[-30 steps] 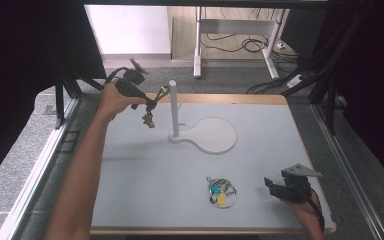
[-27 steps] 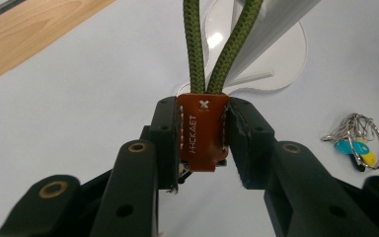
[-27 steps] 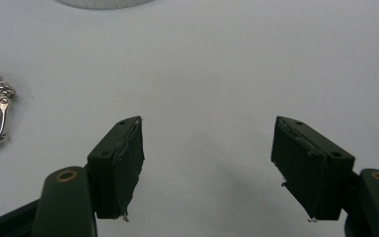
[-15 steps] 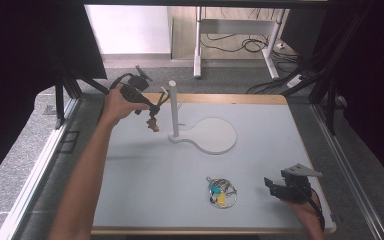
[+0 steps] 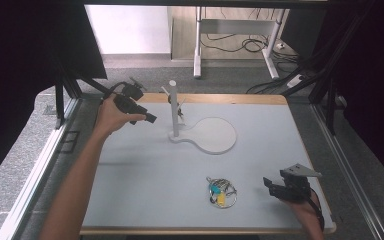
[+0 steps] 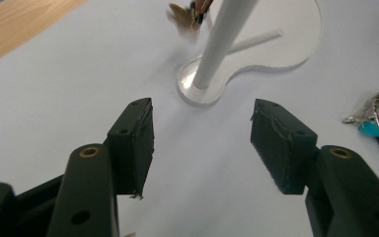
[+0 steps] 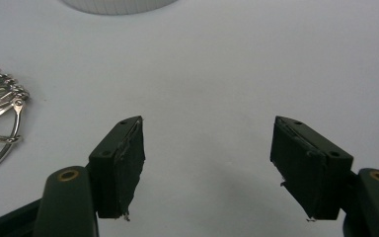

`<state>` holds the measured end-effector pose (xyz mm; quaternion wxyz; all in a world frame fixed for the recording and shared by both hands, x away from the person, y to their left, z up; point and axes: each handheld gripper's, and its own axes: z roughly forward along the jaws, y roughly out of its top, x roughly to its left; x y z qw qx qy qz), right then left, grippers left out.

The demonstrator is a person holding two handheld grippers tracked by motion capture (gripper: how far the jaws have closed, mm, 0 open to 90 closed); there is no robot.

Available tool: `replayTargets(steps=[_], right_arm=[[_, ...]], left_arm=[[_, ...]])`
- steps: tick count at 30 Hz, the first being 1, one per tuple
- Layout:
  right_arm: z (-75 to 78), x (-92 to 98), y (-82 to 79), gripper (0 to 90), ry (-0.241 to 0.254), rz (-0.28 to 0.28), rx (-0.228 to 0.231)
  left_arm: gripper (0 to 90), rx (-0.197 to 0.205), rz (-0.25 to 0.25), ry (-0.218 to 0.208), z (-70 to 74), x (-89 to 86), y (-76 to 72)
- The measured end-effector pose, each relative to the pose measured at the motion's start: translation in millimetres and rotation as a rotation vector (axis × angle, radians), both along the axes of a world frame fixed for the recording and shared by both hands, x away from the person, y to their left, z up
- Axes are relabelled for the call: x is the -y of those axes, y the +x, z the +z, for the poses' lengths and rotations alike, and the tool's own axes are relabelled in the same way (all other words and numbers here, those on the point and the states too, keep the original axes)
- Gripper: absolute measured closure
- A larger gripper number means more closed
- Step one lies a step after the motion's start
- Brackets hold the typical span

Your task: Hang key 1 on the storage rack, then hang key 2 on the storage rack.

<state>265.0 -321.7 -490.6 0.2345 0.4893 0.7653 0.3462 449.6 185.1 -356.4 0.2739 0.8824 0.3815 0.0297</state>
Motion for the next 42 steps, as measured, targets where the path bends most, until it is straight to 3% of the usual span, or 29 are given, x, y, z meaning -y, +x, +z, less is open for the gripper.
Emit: replayTargets(steps=[7, 12, 18, 23, 24, 29, 30, 35, 38, 42], right_arm=[[3.2, -4.0, -1.9, 32.4, 0.012, 0.054, 0.009], [5.0, -5.8, -2.6, 32.1, 0.010, 0.070, 0.010], [6.2, -5.2, -2.6, 30.9, 0.012, 0.046, 0.004], [5.5, -8.4, -1.1, 30.8, 0.019, 0.080, -0.021], [7.6, -12.5, -0.2, 30.2, 0.021, 0.103, -0.023], [15.2, -18.7, 3.6, 28.7, 0.015, 0.105, -0.013], [19.2, -21.3, 4.2, 29.3, 0.042, 0.119, -0.009], [21.0, -26.9, 5.2, 30.9, 0.071, 0.155, -0.021], [27.8, -28.6, 7.6, 32.9, 0.103, 0.155, -0.015], [35.9, -32.8, 8.9, 34.8, 0.092, 0.186, -0.031]], left_arm=[[41.6, 0.060, -0.012, -0.028, -6.3, -9.3, -34.8], [41.1, 0.066, -0.028, -0.040, -14.9, -13.6, -54.5], [41.1, 0.073, -0.043, -0.052, -28.3, -20.6, -78.8], [41.8, 0.094, -0.018, -0.079, -39.8, -28.6, -98.7], [42.8, 0.092, -0.017, -0.102, -44.4, -32.5, -104.9], [42.7, 0.067, -0.010, -0.104, -56.4, -36.2, -113.1], [43.4, 0.069, -0.008, -0.116, -59.8, -36.5, -115.9], [41.8, 0.060, -0.027, -0.080, -67.6, -32.9, -122.1], [42.1, 0.083, -0.041, -0.061, -70.7, -27.1, -130.9], [42.6, 0.106, -0.054, -0.036, -73.8, -24.3, -136.5]])
